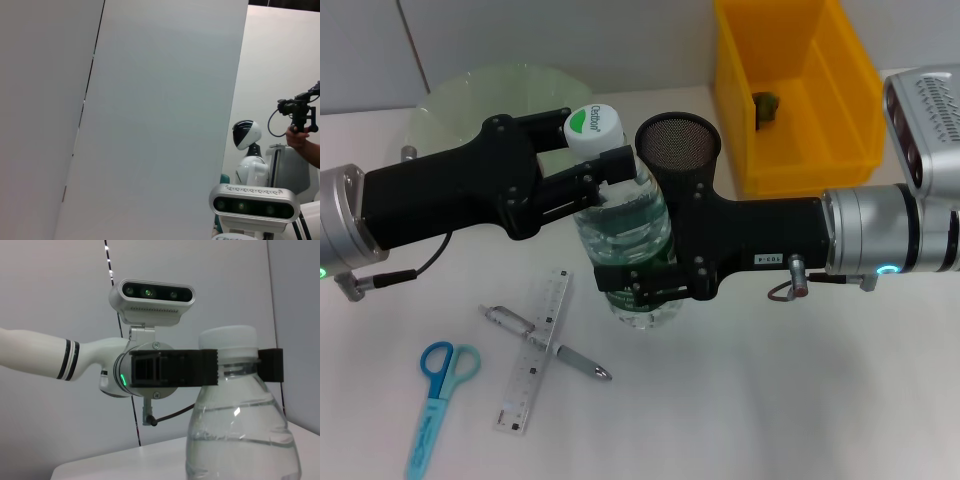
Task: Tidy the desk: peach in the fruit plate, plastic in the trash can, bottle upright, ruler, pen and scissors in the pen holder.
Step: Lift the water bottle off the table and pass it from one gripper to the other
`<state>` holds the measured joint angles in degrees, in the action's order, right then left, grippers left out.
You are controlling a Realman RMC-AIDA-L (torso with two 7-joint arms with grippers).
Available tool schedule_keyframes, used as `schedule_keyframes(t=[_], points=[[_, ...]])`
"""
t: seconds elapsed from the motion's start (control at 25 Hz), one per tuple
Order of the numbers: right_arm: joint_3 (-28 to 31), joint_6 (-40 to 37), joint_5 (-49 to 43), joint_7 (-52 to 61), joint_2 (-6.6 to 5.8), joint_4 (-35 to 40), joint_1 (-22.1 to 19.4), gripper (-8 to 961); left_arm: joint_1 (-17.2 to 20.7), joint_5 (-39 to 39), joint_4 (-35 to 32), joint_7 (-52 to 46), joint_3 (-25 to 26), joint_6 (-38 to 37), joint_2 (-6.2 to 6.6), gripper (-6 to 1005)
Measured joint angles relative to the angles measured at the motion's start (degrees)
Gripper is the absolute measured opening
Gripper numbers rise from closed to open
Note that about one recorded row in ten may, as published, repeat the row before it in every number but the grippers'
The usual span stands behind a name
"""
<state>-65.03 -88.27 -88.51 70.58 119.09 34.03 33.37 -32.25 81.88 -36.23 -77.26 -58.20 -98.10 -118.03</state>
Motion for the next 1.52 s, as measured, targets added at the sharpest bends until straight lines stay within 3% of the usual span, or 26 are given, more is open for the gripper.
schedule_keyframes(t=[0.6,1.52], points=[[0.2,0.3,-0.1,0.7,0.0,0.9,-0.4,826,0.0,-0.1,0.0,0.0,0.0,0.1,0.0,442],[-0.2,-0.1,-2.7,2.8,-0.27,4.7,-1.6,826,0.5,1.4,-0.1,0.3,0.3,1.1,0.11,444]])
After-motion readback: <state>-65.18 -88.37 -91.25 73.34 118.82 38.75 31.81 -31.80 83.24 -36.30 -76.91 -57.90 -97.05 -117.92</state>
